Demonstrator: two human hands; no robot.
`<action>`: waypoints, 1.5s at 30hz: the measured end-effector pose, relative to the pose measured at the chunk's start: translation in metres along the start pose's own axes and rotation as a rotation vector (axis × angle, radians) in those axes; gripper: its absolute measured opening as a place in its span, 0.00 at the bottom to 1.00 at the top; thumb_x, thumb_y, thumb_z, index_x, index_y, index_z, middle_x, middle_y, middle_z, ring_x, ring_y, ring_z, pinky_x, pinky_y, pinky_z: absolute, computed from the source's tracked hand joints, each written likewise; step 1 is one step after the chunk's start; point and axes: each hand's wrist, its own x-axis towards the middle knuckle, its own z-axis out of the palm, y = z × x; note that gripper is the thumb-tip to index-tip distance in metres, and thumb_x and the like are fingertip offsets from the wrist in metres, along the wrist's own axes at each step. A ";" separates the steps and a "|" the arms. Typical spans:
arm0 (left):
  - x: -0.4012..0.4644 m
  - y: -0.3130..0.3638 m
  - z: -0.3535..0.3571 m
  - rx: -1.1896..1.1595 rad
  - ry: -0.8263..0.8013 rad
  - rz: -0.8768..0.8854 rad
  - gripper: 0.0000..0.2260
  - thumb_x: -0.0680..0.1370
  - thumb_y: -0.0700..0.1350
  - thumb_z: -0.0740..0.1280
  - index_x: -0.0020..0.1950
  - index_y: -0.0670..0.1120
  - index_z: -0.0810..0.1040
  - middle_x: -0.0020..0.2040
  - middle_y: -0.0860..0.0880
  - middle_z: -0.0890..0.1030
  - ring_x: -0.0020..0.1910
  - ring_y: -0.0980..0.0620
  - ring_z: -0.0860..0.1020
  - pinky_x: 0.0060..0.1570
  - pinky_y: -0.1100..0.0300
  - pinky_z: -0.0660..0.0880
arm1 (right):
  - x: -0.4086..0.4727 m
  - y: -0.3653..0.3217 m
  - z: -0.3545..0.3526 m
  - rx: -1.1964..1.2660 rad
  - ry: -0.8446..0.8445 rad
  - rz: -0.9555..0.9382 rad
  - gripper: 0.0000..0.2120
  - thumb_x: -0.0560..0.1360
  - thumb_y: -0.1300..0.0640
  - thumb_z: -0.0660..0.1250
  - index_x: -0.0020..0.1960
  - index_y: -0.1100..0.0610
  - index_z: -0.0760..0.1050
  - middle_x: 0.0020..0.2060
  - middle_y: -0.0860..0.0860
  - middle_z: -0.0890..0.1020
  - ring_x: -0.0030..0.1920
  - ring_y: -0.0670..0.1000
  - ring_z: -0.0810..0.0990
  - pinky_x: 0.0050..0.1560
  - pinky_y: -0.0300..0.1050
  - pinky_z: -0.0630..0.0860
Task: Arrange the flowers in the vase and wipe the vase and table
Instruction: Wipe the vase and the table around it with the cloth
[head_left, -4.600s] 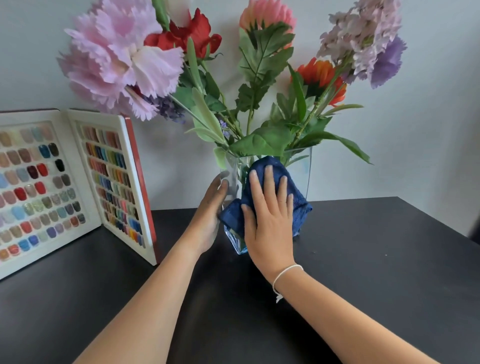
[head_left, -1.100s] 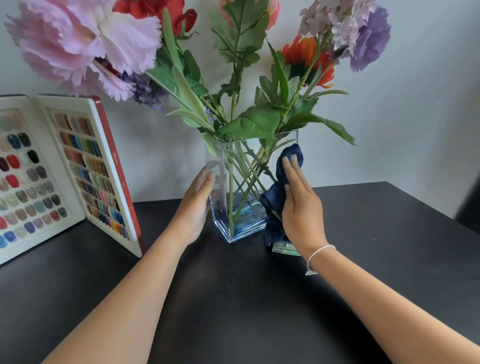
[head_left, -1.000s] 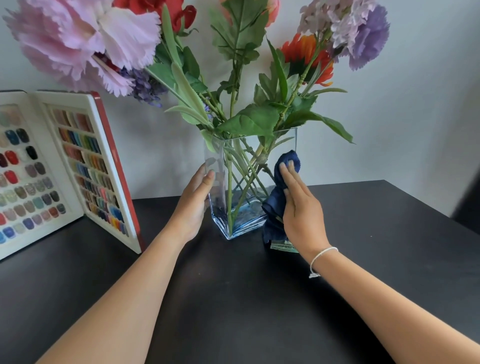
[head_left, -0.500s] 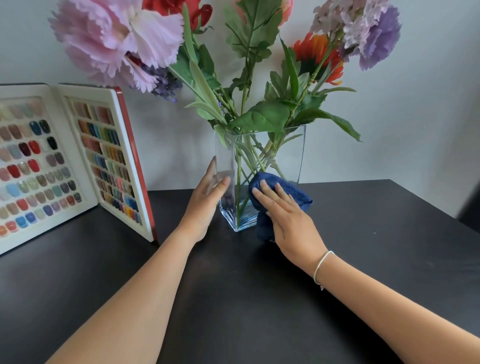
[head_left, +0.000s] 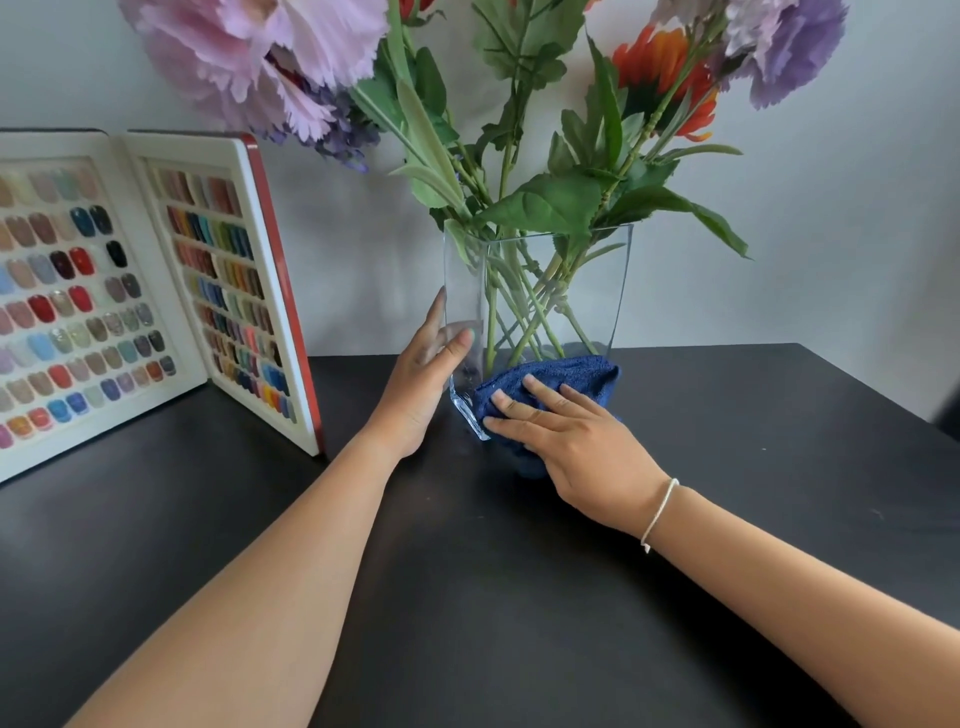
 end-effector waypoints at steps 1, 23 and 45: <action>0.000 0.000 0.000 0.002 0.001 -0.003 0.43 0.64 0.67 0.65 0.74 0.60 0.50 0.71 0.40 0.67 0.73 0.55 0.61 0.72 0.47 0.56 | 0.000 0.002 0.000 -0.009 -0.018 -0.012 0.27 0.76 0.65 0.52 0.71 0.46 0.58 0.73 0.43 0.58 0.75 0.52 0.48 0.73 0.50 0.48; 0.002 -0.008 -0.003 0.143 0.019 0.097 0.49 0.60 0.66 0.72 0.74 0.59 0.51 0.65 0.48 0.72 0.55 0.62 0.77 0.58 0.62 0.73 | -0.010 0.037 -0.008 -0.073 -0.096 0.087 0.18 0.78 0.54 0.51 0.65 0.43 0.67 0.64 0.42 0.74 0.66 0.46 0.67 0.67 0.44 0.55; 0.009 -0.018 -0.004 0.160 0.063 0.171 0.42 0.65 0.58 0.72 0.73 0.60 0.53 0.57 0.53 0.73 0.48 0.67 0.79 0.45 0.73 0.73 | -0.025 0.068 -0.015 0.010 -0.024 0.367 0.18 0.77 0.53 0.53 0.66 0.42 0.67 0.59 0.51 0.78 0.62 0.52 0.71 0.63 0.46 0.58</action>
